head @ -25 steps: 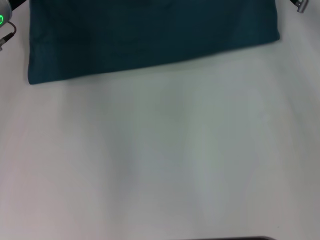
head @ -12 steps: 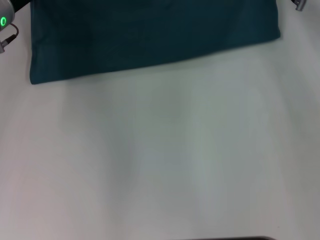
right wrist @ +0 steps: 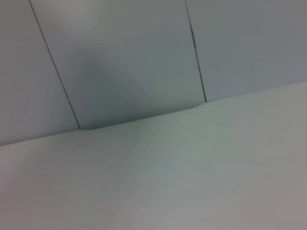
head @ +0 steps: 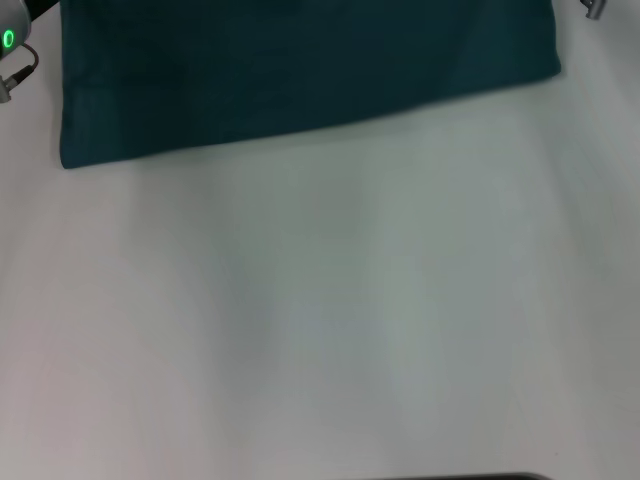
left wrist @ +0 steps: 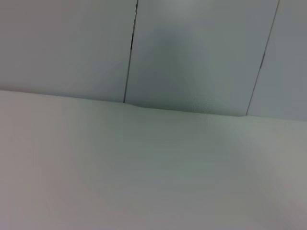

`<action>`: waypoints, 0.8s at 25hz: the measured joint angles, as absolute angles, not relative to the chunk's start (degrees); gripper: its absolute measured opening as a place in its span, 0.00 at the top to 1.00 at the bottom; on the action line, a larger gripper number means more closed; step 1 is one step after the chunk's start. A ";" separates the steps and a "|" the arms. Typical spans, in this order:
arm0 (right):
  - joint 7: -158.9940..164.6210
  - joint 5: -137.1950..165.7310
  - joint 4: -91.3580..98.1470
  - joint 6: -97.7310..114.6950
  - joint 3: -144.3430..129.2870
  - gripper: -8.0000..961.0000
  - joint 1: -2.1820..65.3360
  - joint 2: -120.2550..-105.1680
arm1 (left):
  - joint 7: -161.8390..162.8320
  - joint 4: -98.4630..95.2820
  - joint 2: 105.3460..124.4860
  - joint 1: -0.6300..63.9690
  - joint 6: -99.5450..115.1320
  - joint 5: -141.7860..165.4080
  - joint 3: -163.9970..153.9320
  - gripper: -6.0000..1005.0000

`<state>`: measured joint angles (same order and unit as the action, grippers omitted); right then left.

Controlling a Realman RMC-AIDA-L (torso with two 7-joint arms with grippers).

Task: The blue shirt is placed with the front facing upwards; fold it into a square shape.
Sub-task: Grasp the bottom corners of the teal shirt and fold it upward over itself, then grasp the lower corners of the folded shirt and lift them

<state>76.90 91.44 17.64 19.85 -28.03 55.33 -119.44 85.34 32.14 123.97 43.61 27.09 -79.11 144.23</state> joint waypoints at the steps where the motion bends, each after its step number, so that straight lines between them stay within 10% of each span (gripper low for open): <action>1: 76.51 91.12 17.65 19.90 -28.02 0.86 55.27 -119.44 | 85.34 32.10 123.97 43.63 27.08 -79.11 144.23 0.99; 14: 75.90 90.70 17.65 19.25 -28.01 0.85 55.37 -119.20 | 85.81 31.45 123.94 43.55 25.75 -80.67 143.85 0.73; 20: 77.46 90.70 18.17 20.86 -27.64 0.46 53.87 -118.66 | 87.46 32.04 123.58 41.97 28.73 -80.79 143.57 0.50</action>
